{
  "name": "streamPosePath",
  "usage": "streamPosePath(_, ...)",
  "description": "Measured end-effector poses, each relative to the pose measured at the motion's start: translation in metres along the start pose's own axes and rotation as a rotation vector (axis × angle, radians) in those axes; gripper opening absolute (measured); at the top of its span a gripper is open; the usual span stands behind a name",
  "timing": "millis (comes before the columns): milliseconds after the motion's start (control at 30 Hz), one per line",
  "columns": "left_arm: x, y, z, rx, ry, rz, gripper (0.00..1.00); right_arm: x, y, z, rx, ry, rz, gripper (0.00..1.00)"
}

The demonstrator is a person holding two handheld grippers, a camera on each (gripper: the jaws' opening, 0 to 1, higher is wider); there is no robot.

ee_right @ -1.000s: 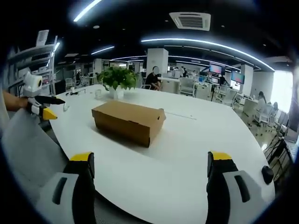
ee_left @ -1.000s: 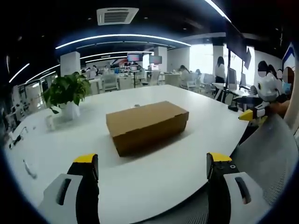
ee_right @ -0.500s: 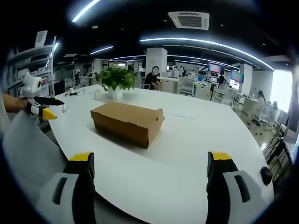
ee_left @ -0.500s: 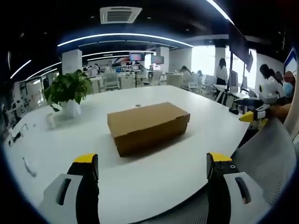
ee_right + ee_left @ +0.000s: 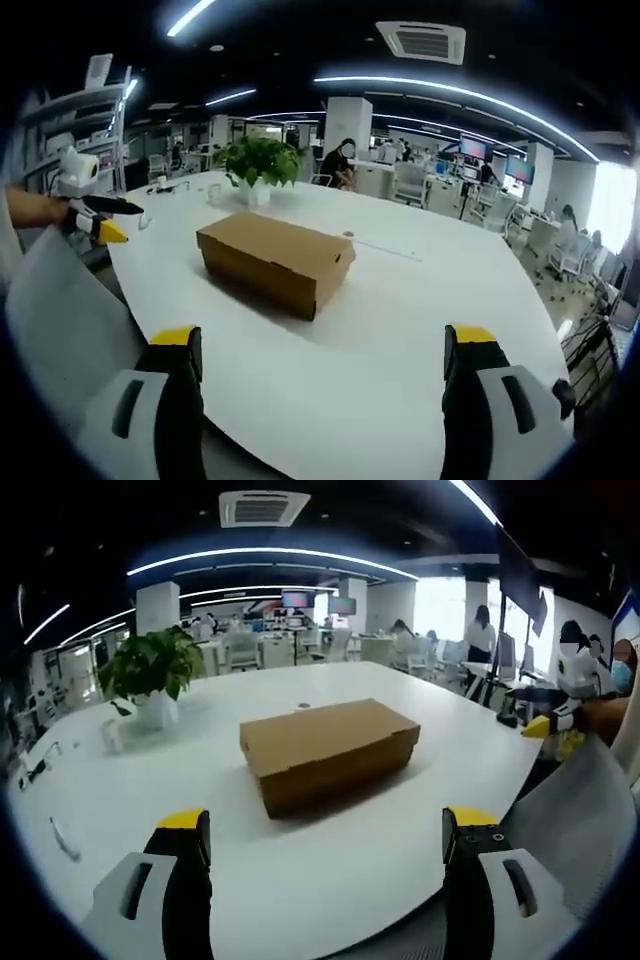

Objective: Operate the shoe box by opening the lid, removing the specified soft item, and placing it in the target area until the item is outside and the box remains undamaged.

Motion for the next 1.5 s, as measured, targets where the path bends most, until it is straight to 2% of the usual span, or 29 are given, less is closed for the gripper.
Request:
streamPosePath(433, 0.012, 0.01, -0.013, 0.061, 0.008, -0.007, 1.0, -0.009, 0.006, -0.025, 0.017, -0.039, 0.031, 0.96)
streamPosePath(667, 0.024, 0.007, -0.026, 0.052, -0.002, -0.031, 1.0, -0.018, 0.013, -0.038, 0.037, -0.06, 0.048, 0.96)
streamPosePath(933, 0.038, 0.011, -0.042, 0.067, -0.006, -0.033, 1.0, -0.028, 0.016, -0.053, 0.037, -0.075, 0.065, 0.96)
streamPosePath(1200, 0.047, 0.012, -0.057, 0.072, -0.005, -0.035, 1.0, -0.033, 0.017, -0.072, 0.027, -0.108, 0.076, 0.91)
streamPosePath(1500, 0.053, 0.022, -0.083, 0.093, 0.016, -0.035, 0.99, -0.024, 0.023, -0.094, 0.029, -0.176, 0.082, 0.81)
Point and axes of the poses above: the point that each gripper's makers call its tool centre point, and the gripper's own axes: z roughly backward along the fingers, x roughly to its left, y roughly out of its underside, the point moved 1 cm from there along z, roughly backward along the fingers, and after that the axes turned 14 degrees about -x, right-handed, at the moved point
